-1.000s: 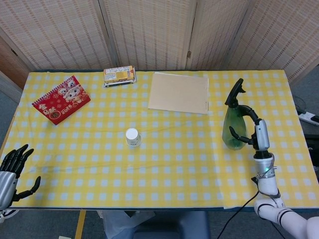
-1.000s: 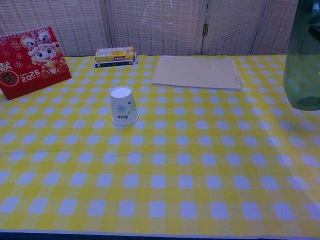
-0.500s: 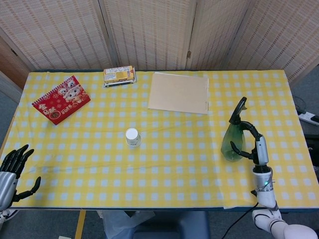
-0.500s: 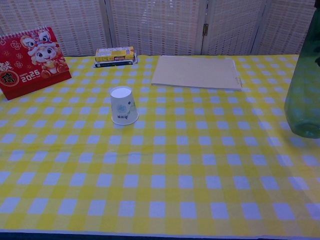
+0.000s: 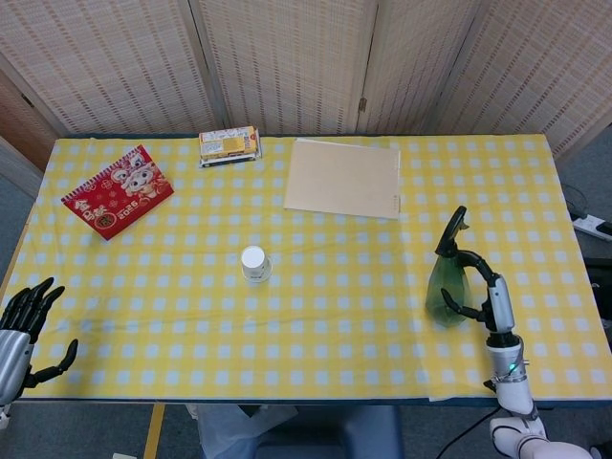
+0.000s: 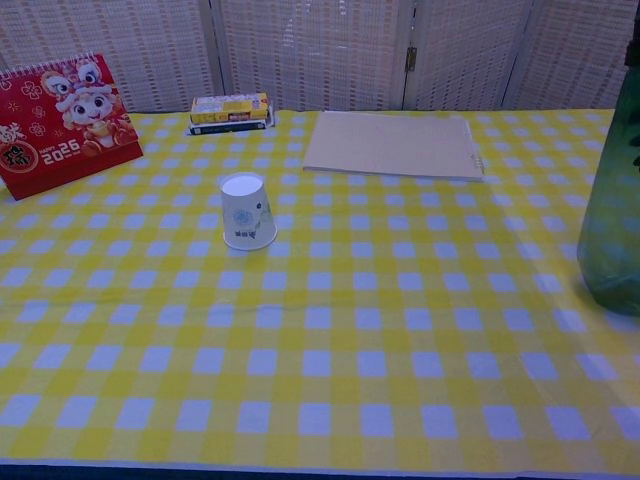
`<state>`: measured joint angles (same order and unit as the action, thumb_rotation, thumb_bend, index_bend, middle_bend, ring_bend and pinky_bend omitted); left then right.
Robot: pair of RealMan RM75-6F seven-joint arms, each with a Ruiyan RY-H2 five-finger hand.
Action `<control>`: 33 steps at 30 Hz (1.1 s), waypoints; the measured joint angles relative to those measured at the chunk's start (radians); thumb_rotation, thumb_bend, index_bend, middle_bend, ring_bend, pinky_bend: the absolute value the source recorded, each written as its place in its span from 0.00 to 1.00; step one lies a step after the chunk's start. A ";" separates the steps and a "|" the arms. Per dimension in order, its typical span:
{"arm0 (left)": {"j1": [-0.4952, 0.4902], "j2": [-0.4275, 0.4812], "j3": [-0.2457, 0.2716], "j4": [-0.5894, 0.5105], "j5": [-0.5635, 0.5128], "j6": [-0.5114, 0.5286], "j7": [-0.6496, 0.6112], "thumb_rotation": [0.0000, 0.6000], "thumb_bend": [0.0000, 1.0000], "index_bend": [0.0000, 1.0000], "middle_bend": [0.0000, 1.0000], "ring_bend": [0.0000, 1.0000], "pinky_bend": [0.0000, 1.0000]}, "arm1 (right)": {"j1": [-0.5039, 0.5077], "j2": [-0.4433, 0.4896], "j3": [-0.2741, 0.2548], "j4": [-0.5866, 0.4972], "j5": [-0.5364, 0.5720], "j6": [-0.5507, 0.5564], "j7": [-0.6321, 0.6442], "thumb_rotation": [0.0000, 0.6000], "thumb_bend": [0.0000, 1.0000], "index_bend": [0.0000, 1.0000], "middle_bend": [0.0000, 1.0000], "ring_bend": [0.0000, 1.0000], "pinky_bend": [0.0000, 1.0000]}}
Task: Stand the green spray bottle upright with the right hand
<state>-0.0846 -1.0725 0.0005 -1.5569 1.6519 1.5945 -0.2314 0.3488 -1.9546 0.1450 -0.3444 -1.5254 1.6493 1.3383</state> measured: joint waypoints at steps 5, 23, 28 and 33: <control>0.000 0.000 -0.001 -0.001 -0.003 -0.002 0.001 0.55 0.48 0.00 0.00 0.00 0.00 | -0.017 -0.007 -0.010 0.023 0.001 0.004 0.019 1.00 0.38 0.43 0.41 0.48 0.42; 0.002 0.002 -0.002 -0.004 -0.003 0.004 -0.001 0.55 0.49 0.00 0.00 0.00 0.00 | -0.075 -0.002 -0.052 0.056 -0.014 0.037 0.026 1.00 0.38 0.35 0.35 0.45 0.34; 0.003 0.003 -0.003 -0.004 -0.003 0.007 -0.006 0.55 0.49 0.00 0.00 0.00 0.00 | -0.094 0.003 -0.058 0.056 -0.014 0.043 0.025 1.00 0.38 0.32 0.34 0.43 0.32; 0.003 0.003 -0.003 -0.003 -0.002 0.007 -0.007 0.56 0.49 0.00 0.00 0.00 0.00 | -0.116 0.011 -0.068 0.057 -0.017 0.046 0.026 1.00 0.38 0.26 0.32 0.42 0.30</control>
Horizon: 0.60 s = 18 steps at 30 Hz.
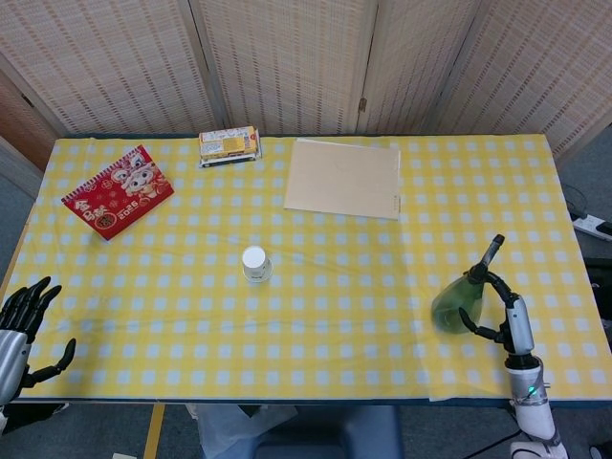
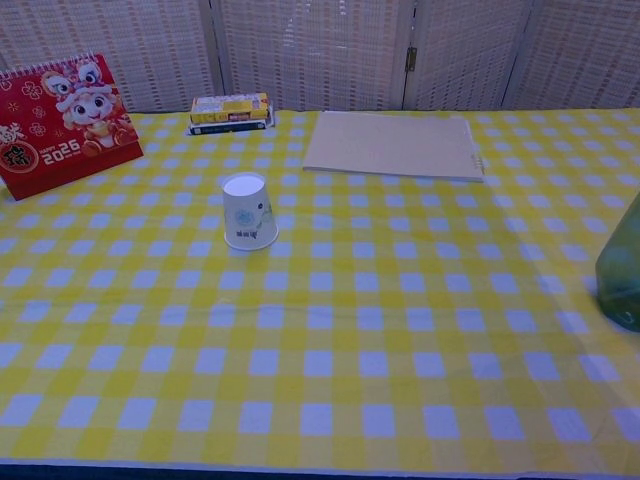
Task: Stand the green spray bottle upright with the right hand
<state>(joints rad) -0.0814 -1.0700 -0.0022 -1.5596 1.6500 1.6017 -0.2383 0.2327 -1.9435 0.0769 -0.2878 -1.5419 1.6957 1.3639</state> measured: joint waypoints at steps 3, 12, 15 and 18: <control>0.000 -0.001 0.000 0.000 0.000 0.000 0.003 0.55 0.48 0.00 0.00 0.00 0.00 | -0.009 0.006 -0.002 -0.002 -0.001 0.008 0.003 1.00 0.38 0.23 0.30 0.40 0.29; -0.008 -0.005 -0.003 0.004 -0.001 -0.011 0.012 0.55 0.49 0.00 0.00 0.00 0.00 | -0.044 0.036 -0.008 -0.017 -0.001 0.035 0.004 1.00 0.38 0.18 0.27 0.38 0.27; -0.007 -0.006 -0.002 0.002 0.002 -0.008 0.016 0.55 0.49 0.00 0.00 0.00 0.00 | -0.058 0.044 -0.012 -0.023 -0.002 0.041 0.006 1.00 0.38 0.16 0.27 0.37 0.26; -0.007 -0.006 -0.002 0.002 0.001 -0.007 0.015 0.55 0.49 0.00 0.00 0.00 0.00 | -0.067 0.052 -0.019 -0.026 -0.006 0.044 0.008 1.00 0.38 0.15 0.26 0.36 0.25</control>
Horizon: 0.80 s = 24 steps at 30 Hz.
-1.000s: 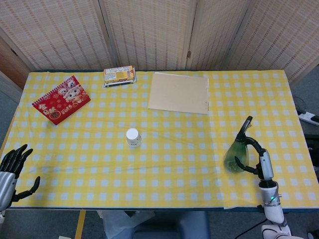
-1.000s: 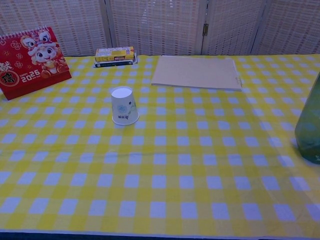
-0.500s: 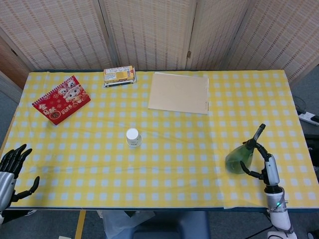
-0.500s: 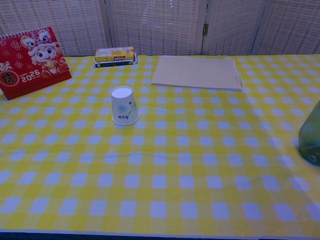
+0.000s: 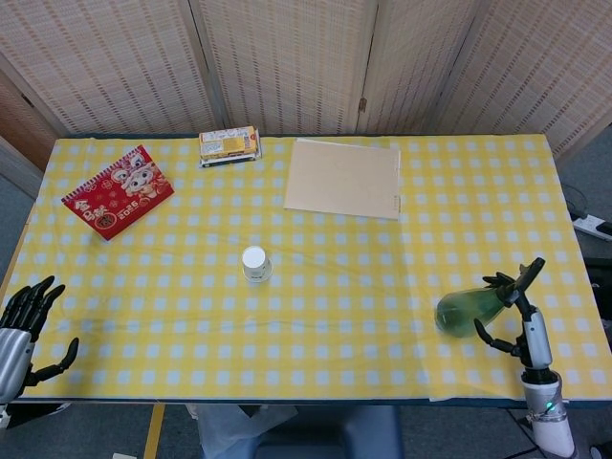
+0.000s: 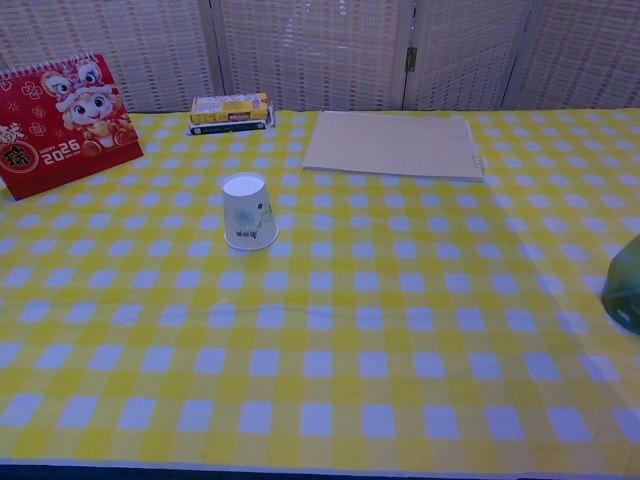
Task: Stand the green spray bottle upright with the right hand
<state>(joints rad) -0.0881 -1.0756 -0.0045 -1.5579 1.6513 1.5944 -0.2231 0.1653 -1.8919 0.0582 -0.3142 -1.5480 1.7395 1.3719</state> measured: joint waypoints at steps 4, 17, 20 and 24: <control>-0.001 0.000 0.000 0.000 -0.002 -0.002 -0.002 0.55 0.49 0.00 0.00 0.00 0.00 | -0.011 0.008 -0.006 -0.006 -0.006 0.017 -0.003 1.00 0.38 0.12 0.24 0.35 0.24; -0.002 -0.001 0.000 0.002 0.000 -0.002 -0.002 0.56 0.48 0.00 0.00 0.00 0.00 | -0.015 0.042 0.010 -0.044 0.005 0.019 -0.010 1.00 0.38 0.05 0.16 0.26 0.15; -0.002 -0.001 0.000 0.002 0.000 -0.001 -0.002 0.55 0.49 0.00 0.00 0.00 0.00 | -0.020 0.049 0.014 -0.050 0.008 0.022 -0.011 1.00 0.38 0.04 0.16 0.26 0.15; -0.002 -0.001 0.000 0.003 0.002 0.001 -0.003 0.55 0.48 0.00 0.00 0.00 0.00 | -0.025 0.059 0.018 -0.058 0.012 0.022 -0.007 1.00 0.38 0.03 0.15 0.25 0.13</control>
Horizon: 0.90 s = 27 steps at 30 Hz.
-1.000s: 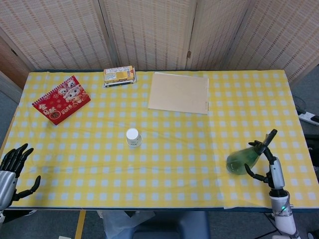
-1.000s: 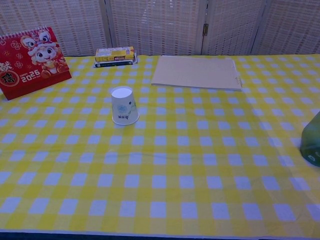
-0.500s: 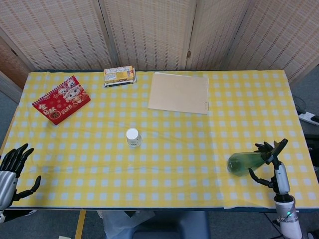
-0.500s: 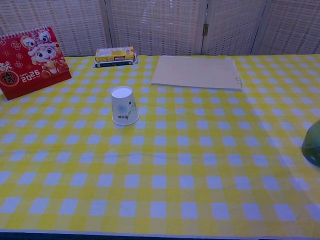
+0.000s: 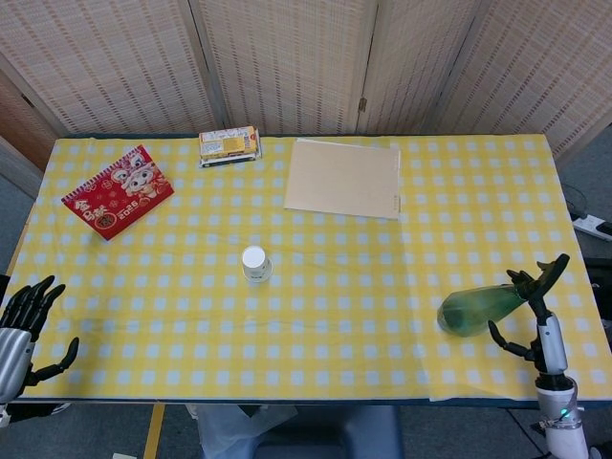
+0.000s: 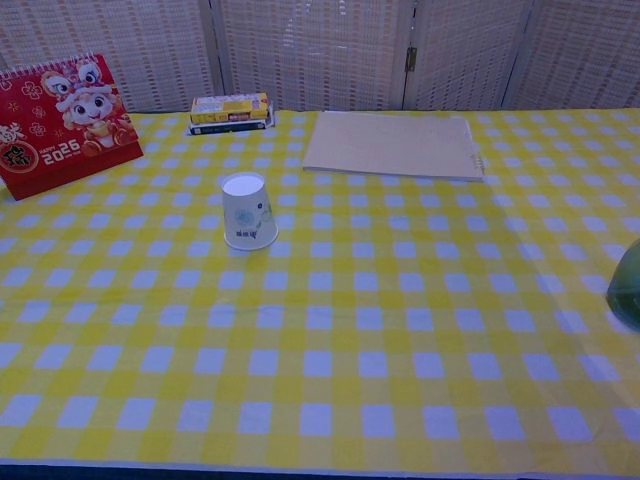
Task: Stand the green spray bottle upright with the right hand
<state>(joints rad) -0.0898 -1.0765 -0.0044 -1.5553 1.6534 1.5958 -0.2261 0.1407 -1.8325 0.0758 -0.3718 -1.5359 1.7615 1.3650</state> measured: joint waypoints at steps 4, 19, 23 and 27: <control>0.000 -0.001 0.000 0.000 0.000 0.000 0.003 0.55 0.48 0.00 0.00 0.00 0.00 | -0.003 0.012 0.005 -0.010 0.002 0.010 0.000 1.00 0.38 0.02 0.14 0.24 0.12; 0.002 -0.001 0.000 0.001 0.003 0.009 -0.003 0.55 0.48 0.00 0.00 0.00 0.00 | -0.037 0.044 0.006 -0.042 0.004 0.029 0.007 1.00 0.38 0.01 0.11 0.23 0.11; 0.002 0.001 0.000 0.002 0.002 0.008 -0.008 0.55 0.48 0.00 0.00 0.00 0.00 | -0.080 0.068 0.003 -0.037 0.008 0.047 0.008 1.00 0.38 0.01 0.11 0.23 0.11; 0.003 0.000 0.001 0.000 0.003 0.008 0.000 0.55 0.48 0.00 0.00 0.00 0.00 | -0.119 0.109 0.003 -0.026 0.014 0.078 -0.001 1.00 0.38 0.01 0.10 0.20 0.11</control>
<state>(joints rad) -0.0869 -1.0763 -0.0038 -1.5555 1.6562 1.6042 -0.2265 0.0221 -1.7235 0.0790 -0.3982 -1.5222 1.8400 1.3638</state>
